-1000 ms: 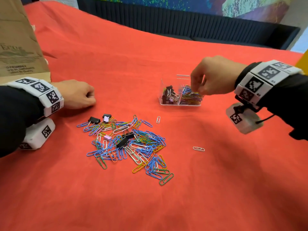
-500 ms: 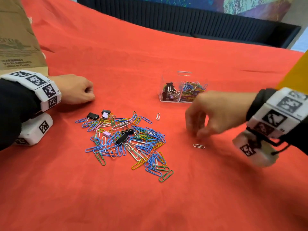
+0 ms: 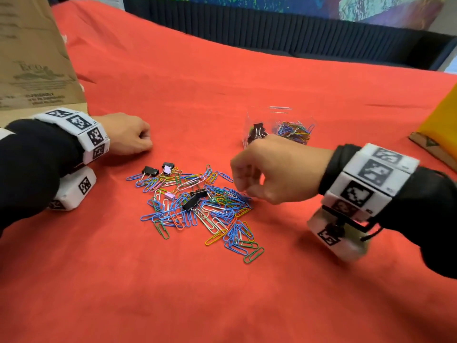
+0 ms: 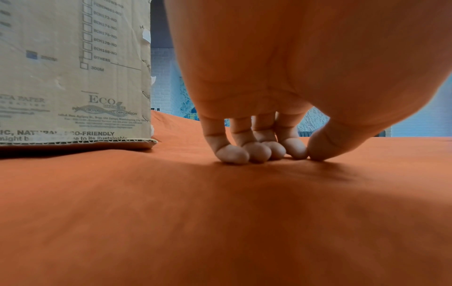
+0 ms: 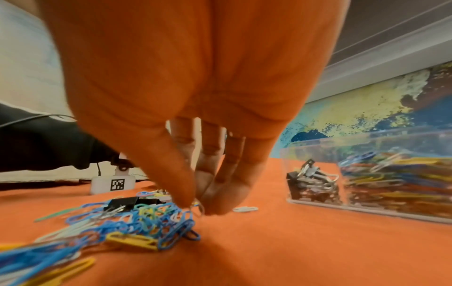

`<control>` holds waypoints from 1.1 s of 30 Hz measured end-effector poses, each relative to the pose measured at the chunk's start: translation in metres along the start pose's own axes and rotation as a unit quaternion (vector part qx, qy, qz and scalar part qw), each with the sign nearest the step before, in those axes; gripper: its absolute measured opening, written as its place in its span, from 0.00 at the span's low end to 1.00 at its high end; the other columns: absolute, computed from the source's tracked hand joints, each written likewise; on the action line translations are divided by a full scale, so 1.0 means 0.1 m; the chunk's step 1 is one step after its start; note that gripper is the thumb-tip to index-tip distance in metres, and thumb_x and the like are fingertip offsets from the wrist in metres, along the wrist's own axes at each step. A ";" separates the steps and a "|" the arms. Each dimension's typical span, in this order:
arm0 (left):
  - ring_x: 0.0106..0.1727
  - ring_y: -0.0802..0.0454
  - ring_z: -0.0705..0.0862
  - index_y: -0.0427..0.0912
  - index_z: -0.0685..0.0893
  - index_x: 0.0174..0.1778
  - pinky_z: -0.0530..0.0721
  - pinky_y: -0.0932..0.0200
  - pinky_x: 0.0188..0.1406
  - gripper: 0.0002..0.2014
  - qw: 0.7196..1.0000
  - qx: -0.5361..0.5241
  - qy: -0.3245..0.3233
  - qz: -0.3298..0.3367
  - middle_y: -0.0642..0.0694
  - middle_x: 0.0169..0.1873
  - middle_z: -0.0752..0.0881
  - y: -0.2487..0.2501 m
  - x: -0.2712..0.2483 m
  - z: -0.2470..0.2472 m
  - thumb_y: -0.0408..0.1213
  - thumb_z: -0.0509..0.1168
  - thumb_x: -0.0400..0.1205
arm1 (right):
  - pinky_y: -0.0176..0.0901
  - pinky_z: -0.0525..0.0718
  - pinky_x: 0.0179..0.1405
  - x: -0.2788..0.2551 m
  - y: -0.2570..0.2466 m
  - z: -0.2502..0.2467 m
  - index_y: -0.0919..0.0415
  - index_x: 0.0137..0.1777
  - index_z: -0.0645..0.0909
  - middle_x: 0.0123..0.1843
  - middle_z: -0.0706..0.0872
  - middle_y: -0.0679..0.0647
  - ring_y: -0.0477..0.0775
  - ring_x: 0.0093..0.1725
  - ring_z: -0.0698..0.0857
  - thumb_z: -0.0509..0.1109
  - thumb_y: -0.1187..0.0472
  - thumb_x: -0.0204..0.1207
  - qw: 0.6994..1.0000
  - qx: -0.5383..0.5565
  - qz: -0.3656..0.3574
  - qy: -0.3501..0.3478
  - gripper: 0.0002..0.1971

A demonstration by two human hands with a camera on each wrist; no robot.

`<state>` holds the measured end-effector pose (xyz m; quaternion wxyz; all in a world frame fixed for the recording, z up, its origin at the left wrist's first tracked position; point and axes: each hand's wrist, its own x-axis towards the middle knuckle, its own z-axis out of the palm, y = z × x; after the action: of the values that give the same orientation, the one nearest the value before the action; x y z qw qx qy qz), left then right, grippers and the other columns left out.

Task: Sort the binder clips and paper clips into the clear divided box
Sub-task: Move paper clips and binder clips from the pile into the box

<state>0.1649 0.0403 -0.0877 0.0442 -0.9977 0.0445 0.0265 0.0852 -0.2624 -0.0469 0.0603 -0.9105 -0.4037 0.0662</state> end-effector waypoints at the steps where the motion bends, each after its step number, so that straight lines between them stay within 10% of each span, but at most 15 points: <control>1: 0.42 0.42 0.78 0.45 0.77 0.35 0.70 0.58 0.41 0.11 1.000 0.001 0.001 0.000 0.48 0.35 0.81 0.00 0.00 0.00 0.45 0.61 0.82 | 0.44 0.86 0.43 0.06 -0.02 0.02 0.49 0.40 0.85 0.36 0.89 0.45 0.47 0.38 0.87 0.70 0.66 0.66 1.000 0.005 -0.004 0.011 0.09; 13: 0.41 0.43 0.78 0.46 0.77 0.35 0.71 0.58 0.43 0.10 1.000 -0.008 -0.001 0.011 0.51 0.32 0.80 -0.05 0.06 0.02 0.44 0.61 0.81 | 0.48 0.86 0.42 0.09 -0.12 0.18 0.47 0.48 0.86 0.37 0.87 0.46 0.51 0.40 0.86 0.72 0.62 0.65 0.999 -0.019 -0.024 -0.015 0.12; 20: 0.40 0.43 0.77 0.45 0.76 0.34 0.70 0.58 0.42 0.11 1.000 -0.007 0.005 0.011 0.51 0.30 0.79 -0.04 0.05 0.02 0.44 0.61 0.81 | 0.27 0.81 0.35 0.04 0.07 -0.03 0.49 0.37 0.88 0.30 0.88 0.41 0.39 0.34 0.88 0.79 0.64 0.67 0.996 0.078 0.019 0.025 0.07; 29: 0.39 0.42 0.78 0.44 0.77 0.35 0.70 0.57 0.40 0.11 1.000 0.008 0.008 0.016 0.51 0.30 0.80 -0.05 0.07 0.04 0.44 0.60 0.81 | 0.34 0.86 0.35 -0.03 0.80 -0.69 0.57 0.40 0.91 0.34 0.93 0.53 0.44 0.31 0.89 0.82 0.69 0.68 0.970 0.144 0.133 0.142 0.07; 33: 0.38 0.43 0.79 0.45 0.78 0.35 0.72 0.57 0.40 0.11 1.000 0.004 0.001 0.015 0.51 0.32 0.82 -0.06 0.08 0.04 0.45 0.60 0.81 | 0.51 0.92 0.50 0.04 1.19 -0.84 0.57 0.40 0.91 0.34 0.93 0.54 0.54 0.39 0.94 0.81 0.68 0.66 0.958 0.090 0.211 0.171 0.06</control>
<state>0.1735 0.0462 -0.0919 0.0477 -0.9967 0.0596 0.0261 0.1883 -0.3438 0.0163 0.1954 -0.9634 -0.1785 -0.0434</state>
